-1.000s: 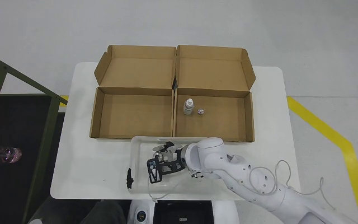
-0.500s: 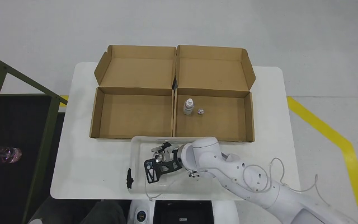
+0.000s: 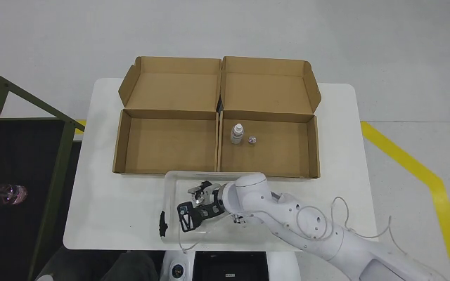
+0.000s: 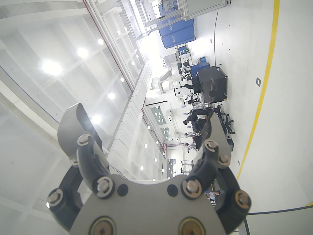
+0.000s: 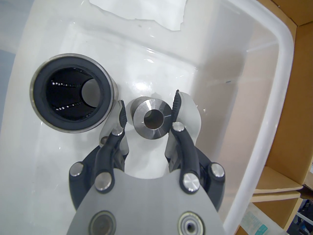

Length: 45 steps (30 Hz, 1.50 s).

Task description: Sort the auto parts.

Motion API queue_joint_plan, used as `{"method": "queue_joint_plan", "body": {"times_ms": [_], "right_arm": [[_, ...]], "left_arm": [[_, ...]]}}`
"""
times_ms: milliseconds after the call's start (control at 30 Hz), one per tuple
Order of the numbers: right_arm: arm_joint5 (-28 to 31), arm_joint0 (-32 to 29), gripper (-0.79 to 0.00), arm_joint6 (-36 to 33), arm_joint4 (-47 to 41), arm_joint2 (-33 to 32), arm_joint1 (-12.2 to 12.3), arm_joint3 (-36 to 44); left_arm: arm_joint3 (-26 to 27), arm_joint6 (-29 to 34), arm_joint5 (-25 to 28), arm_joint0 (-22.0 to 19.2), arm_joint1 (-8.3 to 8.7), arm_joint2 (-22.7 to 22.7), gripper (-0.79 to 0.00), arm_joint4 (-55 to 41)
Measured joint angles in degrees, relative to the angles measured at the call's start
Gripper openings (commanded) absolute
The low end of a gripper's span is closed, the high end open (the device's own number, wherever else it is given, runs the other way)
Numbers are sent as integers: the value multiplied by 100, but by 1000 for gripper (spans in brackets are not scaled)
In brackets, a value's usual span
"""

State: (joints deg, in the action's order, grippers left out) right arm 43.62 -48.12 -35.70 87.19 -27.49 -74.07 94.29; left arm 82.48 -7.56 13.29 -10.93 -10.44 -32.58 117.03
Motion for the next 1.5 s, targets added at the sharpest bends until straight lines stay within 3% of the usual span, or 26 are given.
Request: {"method": "queue_joint_plan", "body": {"times_ms": [200, 267, 533, 1500], "right_arm": [[37, 9, -653, 31, 0, 4, -55, -103], [55, 8, -782, 42, -1, -4, -69, -129], [162, -59, -785, 162, -52, -173, -54, 59], [683, -801, -785, 1255, 30, -1569, 396, 1376]], "left_arm": [[0, 0, 0, 0, 0, 0, 0, 0], [0, 0, 0, 0, 0, 0, 0, 0], [0, 0, 0, 0, 0, 0, 0, 0], [0, 0, 0, 0, 0, 0, 0, 0]]}}
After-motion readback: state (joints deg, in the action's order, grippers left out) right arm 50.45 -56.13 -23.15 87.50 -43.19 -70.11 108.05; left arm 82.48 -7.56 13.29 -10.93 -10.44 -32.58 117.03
